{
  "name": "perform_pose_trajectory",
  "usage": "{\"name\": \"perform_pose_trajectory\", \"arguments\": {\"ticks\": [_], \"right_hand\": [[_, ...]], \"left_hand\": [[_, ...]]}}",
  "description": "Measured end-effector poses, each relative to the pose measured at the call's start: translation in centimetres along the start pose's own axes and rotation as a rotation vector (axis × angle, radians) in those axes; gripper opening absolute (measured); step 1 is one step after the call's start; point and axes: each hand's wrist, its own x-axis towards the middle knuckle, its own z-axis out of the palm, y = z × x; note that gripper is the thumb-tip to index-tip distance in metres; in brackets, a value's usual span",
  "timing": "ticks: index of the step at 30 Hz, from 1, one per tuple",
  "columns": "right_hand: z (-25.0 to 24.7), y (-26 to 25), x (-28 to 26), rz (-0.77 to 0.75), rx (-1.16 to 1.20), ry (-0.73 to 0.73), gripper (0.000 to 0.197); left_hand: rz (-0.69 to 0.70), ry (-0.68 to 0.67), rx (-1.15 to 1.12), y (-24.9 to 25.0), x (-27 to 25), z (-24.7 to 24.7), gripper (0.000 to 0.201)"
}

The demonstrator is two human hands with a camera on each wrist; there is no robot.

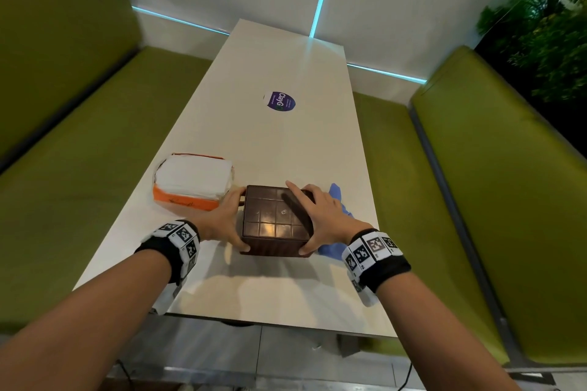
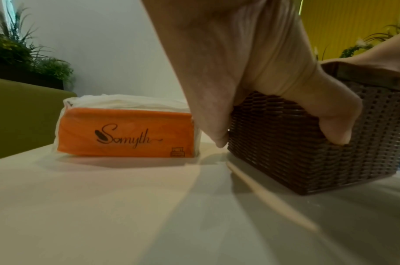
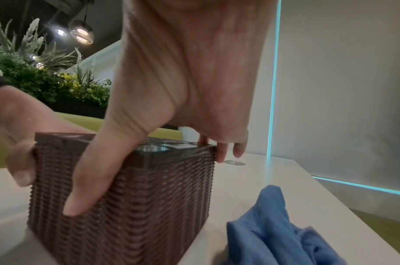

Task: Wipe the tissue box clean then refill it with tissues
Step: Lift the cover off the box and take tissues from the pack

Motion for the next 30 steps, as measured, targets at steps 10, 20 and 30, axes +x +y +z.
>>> {"name": "perform_pose_trajectory", "arguments": {"ticks": [10,20,30], "right_hand": [[-0.7,-0.4,-0.2,-0.001,-0.023,-0.089,0.114],[-3.2,-1.6,-2.0,0.026,0.356,0.169,0.019],[-2.5,-0.7,-6.3,0.091,0.935,0.249,0.028]], "left_hand": [[-0.038,0.029,-0.023,0.4,-0.1,-0.1,0.147],[-0.063,0.084,0.035,0.7,0.5,-0.1,0.127],[-0.011,0.101,-0.068,1.5,0.1,-0.1,0.132]]}}
